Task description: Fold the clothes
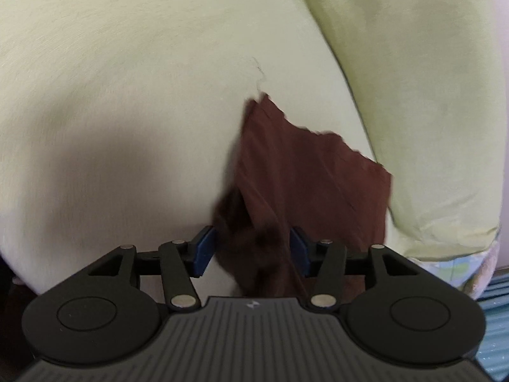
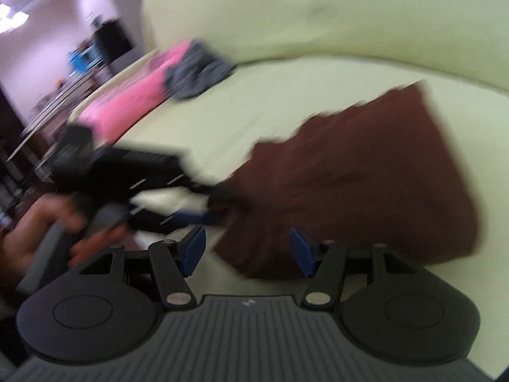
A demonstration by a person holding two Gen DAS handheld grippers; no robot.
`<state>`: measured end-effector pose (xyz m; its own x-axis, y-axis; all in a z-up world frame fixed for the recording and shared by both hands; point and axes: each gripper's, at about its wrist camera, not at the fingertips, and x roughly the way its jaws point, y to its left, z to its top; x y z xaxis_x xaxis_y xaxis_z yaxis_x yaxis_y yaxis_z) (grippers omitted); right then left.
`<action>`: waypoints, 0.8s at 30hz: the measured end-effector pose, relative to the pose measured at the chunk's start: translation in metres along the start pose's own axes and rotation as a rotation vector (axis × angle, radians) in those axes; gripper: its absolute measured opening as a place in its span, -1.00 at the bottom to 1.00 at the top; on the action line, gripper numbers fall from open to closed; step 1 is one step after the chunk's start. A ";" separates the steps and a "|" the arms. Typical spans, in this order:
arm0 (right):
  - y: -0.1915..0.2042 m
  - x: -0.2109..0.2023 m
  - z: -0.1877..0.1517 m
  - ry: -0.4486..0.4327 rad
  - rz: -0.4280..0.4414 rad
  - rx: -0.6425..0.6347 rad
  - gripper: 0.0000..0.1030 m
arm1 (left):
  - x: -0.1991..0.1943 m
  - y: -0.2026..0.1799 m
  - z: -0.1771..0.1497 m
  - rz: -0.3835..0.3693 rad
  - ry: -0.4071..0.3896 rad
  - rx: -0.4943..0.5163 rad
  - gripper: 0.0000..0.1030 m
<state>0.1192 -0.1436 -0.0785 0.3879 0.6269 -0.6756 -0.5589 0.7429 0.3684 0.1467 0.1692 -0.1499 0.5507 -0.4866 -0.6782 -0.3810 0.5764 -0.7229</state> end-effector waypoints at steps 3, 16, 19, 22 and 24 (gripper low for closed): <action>0.008 0.014 -0.003 0.042 0.029 0.007 0.10 | -0.008 -0.003 0.020 0.039 -0.047 0.073 0.20; 0.019 0.032 -0.005 0.039 -0.028 -0.085 0.14 | 0.052 -0.024 0.075 -0.116 0.023 0.195 -1.00; 0.033 0.040 -0.005 0.056 -0.033 -0.208 -0.25 | 0.046 -0.034 0.075 -0.113 0.008 0.262 -1.00; 0.046 0.049 -0.005 0.063 -0.051 -0.321 -0.36 | 0.037 -0.039 0.080 -0.122 -0.002 0.271 -1.00; 0.054 0.059 -0.008 0.067 -0.107 -0.427 -0.37 | 0.033 -0.040 0.081 -0.108 -0.009 0.283 -1.00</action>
<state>0.1060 -0.0682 -0.1038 0.4199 0.5245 -0.7407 -0.7759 0.6308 0.0068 0.2405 0.1834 -0.1328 0.5836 -0.5503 -0.5971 -0.0983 0.6821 -0.7246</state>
